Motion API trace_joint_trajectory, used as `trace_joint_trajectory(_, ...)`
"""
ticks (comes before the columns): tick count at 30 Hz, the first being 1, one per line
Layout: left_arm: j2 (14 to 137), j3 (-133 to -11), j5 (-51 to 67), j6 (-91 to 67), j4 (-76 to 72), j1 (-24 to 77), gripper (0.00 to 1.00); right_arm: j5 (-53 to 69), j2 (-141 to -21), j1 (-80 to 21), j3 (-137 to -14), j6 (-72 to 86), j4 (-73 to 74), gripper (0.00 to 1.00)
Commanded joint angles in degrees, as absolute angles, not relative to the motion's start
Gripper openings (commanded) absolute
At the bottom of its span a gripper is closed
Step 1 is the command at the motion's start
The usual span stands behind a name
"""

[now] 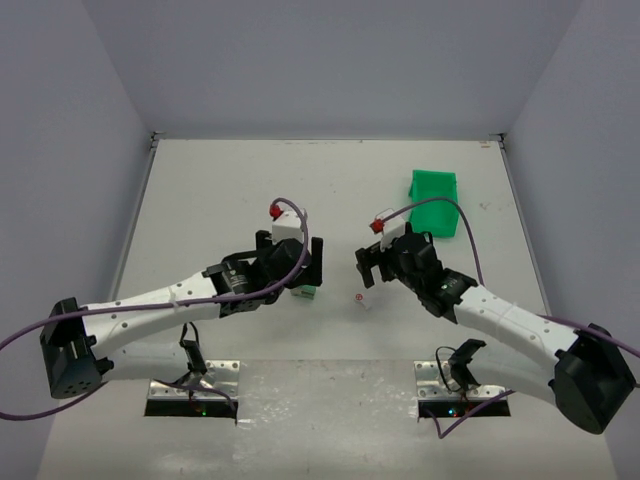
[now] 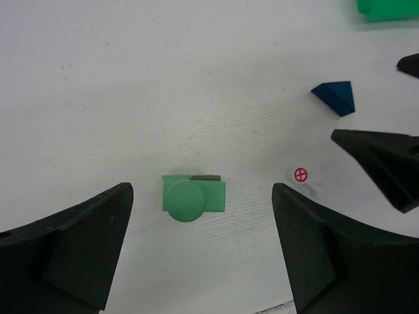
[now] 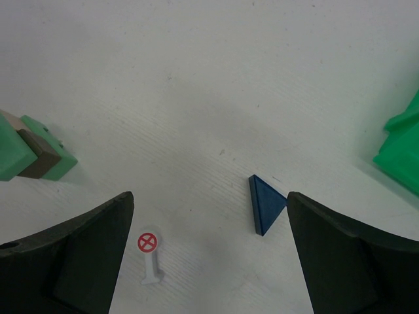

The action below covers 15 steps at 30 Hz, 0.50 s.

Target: Build the wood block tower

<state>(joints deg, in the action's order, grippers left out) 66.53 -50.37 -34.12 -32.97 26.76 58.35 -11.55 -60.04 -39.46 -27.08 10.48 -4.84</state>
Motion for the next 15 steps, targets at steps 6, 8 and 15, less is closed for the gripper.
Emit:
trace_joint_trajectory(6,54.3,-51.6,-38.1,-31.1,16.8,58.9,1.0,-4.9,-68.7,-39.4,-38.6,10.0,9.3,0.99)
trace_joint_trajectory(8,52.0,-51.1,-41.6,-32.1,18.0,58.8,1.0,-5.7,-71.0,-40.3,-40.4,10.1,12.2,0.99)
trace_joint_trajectory(15,47.4,-46.7,-45.1,-35.3,19.5,56.0,1.0,-6.8,-77.6,-45.7,-42.1,9.8,15.1,0.99)
